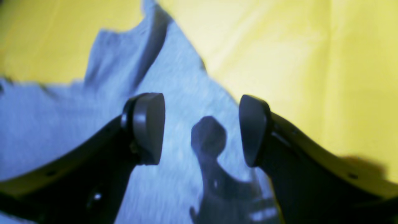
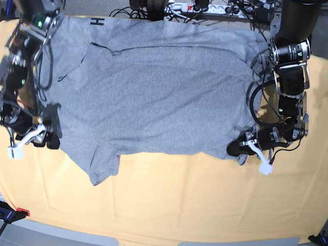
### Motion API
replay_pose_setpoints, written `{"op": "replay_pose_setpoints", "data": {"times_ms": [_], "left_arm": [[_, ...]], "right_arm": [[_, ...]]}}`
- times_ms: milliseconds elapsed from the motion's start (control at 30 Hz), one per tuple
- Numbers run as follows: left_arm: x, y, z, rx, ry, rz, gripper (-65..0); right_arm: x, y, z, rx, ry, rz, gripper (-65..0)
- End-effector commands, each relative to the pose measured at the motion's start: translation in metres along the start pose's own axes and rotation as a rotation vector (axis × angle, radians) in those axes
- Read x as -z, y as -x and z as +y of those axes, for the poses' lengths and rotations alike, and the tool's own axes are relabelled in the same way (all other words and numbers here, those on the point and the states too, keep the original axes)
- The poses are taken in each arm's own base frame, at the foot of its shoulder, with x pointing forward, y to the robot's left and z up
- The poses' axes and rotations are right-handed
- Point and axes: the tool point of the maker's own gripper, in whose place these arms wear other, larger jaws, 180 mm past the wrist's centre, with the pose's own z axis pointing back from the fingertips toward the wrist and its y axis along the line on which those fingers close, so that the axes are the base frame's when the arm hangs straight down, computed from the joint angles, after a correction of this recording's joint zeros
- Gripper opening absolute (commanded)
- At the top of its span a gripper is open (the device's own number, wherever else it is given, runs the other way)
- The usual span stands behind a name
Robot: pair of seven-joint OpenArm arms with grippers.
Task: Layout the t-shirt on the table in an organized manner, then fold the t-shirt properly
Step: 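Grasp the shirt's side edges with both grippers, then fold the side edge over toward the shirt's middle with both grippers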
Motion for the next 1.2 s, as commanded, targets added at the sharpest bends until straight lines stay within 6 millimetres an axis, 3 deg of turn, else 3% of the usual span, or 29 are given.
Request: {"op": "replay_pose_setpoints", "data": {"times_ms": [0,133,300,633,700,833,867,967,1167], "left_arm": [[-0.007,-0.026,-0.005,0.033,0.01,-0.056,-65.0],[-0.007,-0.026,-0.005,0.033,0.009,-0.055,-65.0],[-0.007,-0.027,-0.006,0.029,0.016,-0.062,-65.0],[-0.007,-0.028,-0.007,0.026,0.022,-0.069,-65.0],[-0.007,-0.029,-0.007,0.027,0.022,-0.07,-65.0],[-0.008,-0.034,-0.01,0.027,0.033,-0.086,-65.0],[-0.008,-0.036,-0.011,0.03,0.034,-0.088,-65.0],[-0.009,-0.047,-0.013,0.047,0.032,-0.099,-65.0],[-0.014,-0.082,-0.023,0.095,0.034,-0.16,-65.0]], "right_arm": [[-0.002,-0.027,-0.005,-0.001,-0.008,-0.06,-25.8],[0.018,-0.019,-0.016,0.097,-0.043,-0.014,-25.8],[0.032,0.009,-0.022,0.177,-0.052,0.064,-25.9],[0.046,0.029,0.009,0.131,-0.142,0.183,-26.2],[0.05,0.03,0.014,0.104,-0.149,0.198,-31.4],[0.053,0.018,0.011,0.07,-0.127,0.153,-62.5],[0.053,0.015,0.006,0.052,-0.106,0.143,-65.0],[0.055,-0.003,-0.003,-0.009,-0.051,0.102,-65.0],[0.057,-0.039,-0.002,-0.076,-0.023,0.072,-65.0]]}}
